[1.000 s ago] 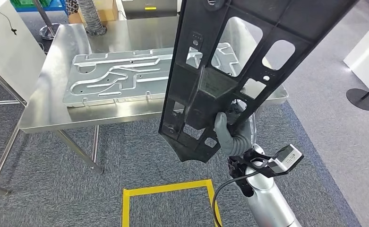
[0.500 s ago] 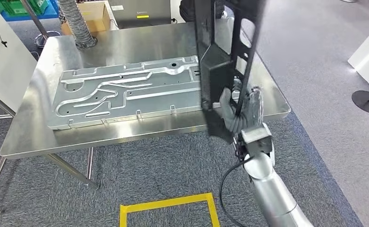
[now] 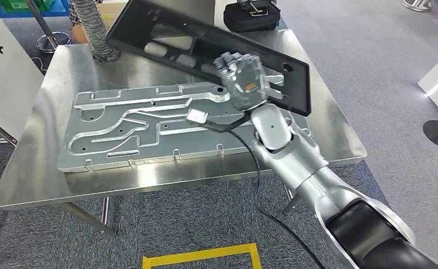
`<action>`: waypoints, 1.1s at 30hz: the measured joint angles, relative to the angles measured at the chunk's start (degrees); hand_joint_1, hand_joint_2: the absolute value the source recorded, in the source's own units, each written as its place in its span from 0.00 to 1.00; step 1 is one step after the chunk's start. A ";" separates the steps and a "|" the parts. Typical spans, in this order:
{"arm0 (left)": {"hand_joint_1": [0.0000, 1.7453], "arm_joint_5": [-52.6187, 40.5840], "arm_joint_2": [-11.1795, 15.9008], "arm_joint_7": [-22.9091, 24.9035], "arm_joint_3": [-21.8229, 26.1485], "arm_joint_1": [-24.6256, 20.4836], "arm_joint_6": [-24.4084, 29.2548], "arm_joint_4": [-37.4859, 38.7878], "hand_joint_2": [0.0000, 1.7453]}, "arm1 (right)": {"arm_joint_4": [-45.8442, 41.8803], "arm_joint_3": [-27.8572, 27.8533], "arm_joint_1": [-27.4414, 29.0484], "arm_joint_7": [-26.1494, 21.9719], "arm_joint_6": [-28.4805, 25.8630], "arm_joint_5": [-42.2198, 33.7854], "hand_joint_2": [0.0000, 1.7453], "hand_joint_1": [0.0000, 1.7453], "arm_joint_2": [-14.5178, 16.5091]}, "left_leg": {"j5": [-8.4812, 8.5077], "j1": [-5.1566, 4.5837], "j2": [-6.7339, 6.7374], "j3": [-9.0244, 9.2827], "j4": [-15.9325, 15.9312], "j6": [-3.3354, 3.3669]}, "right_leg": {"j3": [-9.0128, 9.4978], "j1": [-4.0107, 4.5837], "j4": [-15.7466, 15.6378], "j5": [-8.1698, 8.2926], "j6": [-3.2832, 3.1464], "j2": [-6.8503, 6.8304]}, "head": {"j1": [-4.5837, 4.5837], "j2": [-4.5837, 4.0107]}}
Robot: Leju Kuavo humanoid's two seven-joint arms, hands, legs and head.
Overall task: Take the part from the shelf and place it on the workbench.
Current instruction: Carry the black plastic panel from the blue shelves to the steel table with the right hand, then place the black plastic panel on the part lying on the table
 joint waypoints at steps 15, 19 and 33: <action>0.00 -0.47 -0.16 -1.22 0.98 0.06 -0.44 0.09 1.00 | 22.65 13.29 -7.04 -10.20 3.85 -3.48 1.00 1.00 8.38 | -4.08 1.20 0.11 -8.14 10.17 -3.98 | 9.05 0.08 -11.39 5.97 -2.78 0.30 | -0.04 -0.01; 0.00 -0.76 -0.16 -2.23 1.34 0.12 -0.91 0.11 1.00 | 25.80 13.52 -6.82 -12.86 4.91 -5.13 1.00 1.00 9.04 | 5.82 1.48 0.31 -6.81 0.14 -3.38 | 10.07 0.12 -10.29 3.53 -1.41 0.44 | -0.04 -0.01; 0.00 -1.45 -0.29 -5.92 2.40 0.21 -2.32 0.11 1.00 | 32.29 10.68 -1.30 -19.71 5.52 -14.69 0.00 0.00 6.15 | 3.84 0.29 0.03 -4.69 0.13 -0.87 | 4.29 0.59 -7.77 6.72 -1.43 -0.19 | -0.02 0.00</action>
